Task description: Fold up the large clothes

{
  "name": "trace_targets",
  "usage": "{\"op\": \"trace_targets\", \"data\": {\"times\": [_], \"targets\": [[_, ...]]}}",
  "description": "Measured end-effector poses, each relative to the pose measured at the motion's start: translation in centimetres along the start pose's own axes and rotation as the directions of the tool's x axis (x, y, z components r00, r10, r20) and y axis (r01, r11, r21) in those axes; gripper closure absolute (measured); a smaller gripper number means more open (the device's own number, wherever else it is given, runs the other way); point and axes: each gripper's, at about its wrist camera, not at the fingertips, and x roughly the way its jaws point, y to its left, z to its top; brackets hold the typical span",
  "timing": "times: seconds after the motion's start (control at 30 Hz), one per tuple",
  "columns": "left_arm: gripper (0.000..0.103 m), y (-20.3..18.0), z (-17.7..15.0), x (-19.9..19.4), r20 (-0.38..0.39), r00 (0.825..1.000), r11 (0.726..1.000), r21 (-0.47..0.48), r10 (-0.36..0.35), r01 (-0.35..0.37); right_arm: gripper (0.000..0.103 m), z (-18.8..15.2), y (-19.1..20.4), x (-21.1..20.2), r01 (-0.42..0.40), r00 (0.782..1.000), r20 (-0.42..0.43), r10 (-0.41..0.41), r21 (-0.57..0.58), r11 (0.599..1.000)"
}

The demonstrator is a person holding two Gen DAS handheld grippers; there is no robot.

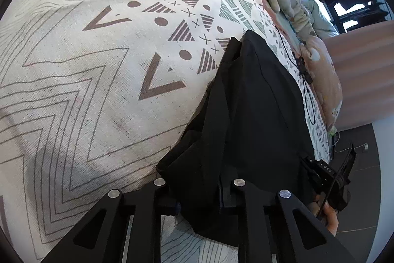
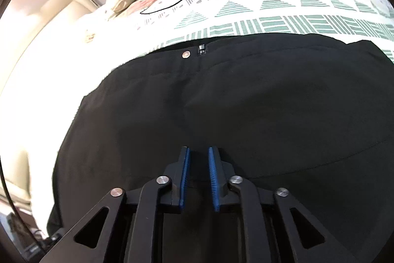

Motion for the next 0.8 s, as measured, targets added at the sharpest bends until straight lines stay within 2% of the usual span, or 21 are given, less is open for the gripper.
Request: {"op": "trace_targets", "data": {"times": [0.03,0.1,0.13,0.43,0.53,0.67,0.8], "targets": [[0.086,-0.2,0.0,0.0,0.003,1.000,1.000,0.000,0.001,-0.001,0.077,0.0,-0.4,-0.7,0.000,1.000,0.014,0.000,0.015,1.000],[0.087,-0.3,0.0,-0.4,0.010,1.000,1.000,-0.003,-0.004,0.004,0.055,-0.4,-0.9,-3.0,0.003,0.997,0.075,-0.005,0.036,0.999],[0.088,-0.4,0.0,-0.6,0.015,1.000,1.000,-0.006,-0.011,0.011,0.053,-0.8,-0.9,-3.9,0.002,0.995,0.098,-0.006,0.038,0.999],[0.091,-1.5,0.4,-3.1,0.037,0.989,0.990,0.012,-0.141,0.141,0.053,-5.5,-0.1,-9.7,-0.084,0.990,0.118,0.079,0.034,0.996],[0.091,-2.8,0.2,-3.9,0.052,0.988,0.988,0.046,-0.147,0.144,0.053,-8.1,-0.1,-10.9,-0.101,0.989,0.113,0.095,0.053,0.993],[0.092,-4.9,0.0,-5.3,0.070,0.980,0.979,0.095,-0.186,0.179,0.053,-11.6,0.8,-13.3,-0.105,0.986,0.132,0.103,0.010,0.994],[0.092,-7.2,-0.1,-6.3,0.075,0.974,0.971,0.123,-0.214,0.203,0.053,-14.1,1.1,-13.8,-0.114,0.986,0.121,0.114,-0.013,0.993]]}}
